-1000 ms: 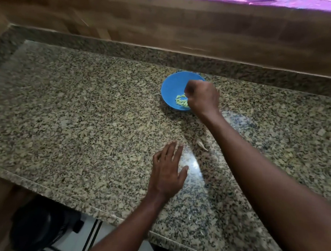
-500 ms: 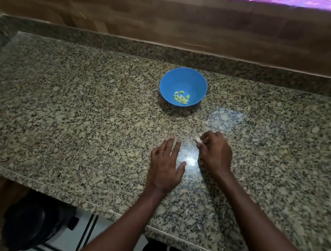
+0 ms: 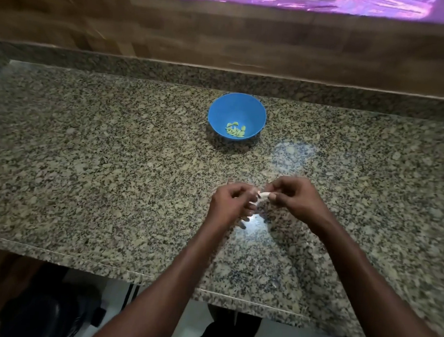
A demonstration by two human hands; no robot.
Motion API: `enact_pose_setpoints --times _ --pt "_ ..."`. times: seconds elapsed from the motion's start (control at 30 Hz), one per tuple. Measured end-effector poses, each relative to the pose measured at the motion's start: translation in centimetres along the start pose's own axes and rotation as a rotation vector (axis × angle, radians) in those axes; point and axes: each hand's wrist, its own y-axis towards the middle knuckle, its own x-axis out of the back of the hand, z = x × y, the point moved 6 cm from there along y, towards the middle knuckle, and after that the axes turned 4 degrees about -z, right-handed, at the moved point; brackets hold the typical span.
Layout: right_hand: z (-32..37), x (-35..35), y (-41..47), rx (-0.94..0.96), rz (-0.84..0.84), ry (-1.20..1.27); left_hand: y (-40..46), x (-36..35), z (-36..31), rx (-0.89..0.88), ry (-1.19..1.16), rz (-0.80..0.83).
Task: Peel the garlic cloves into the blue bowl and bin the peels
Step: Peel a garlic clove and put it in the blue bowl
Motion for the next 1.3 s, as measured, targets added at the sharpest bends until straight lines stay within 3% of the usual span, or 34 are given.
enact_pose_setpoints --times 0.17,0.3,0.63,0.93,1.3 --pt "0.5 0.1 -2.0 0.006 -0.021 0.235 -1.0 -0.5 -0.7 0.131 -0.188 0.153" --pt "-0.4 -0.6 -3.5 -0.032 -0.096 0.461 -1.8 -0.3 -1.1 0.072 -0.189 0.159" --pt "-0.6 -0.8 -4.5 -0.024 -0.130 0.460 -2.9 -0.7 -2.4 -0.071 -0.030 0.152" --pt "-1.8 -0.4 -3.2 -0.077 -0.093 0.432 -3.2 -1.9 -2.3 0.046 -0.144 0.077" --pt "-2.6 -0.9 -2.1 -0.159 -0.332 0.340 -2.2 -3.9 -0.5 0.162 -0.147 -0.004"
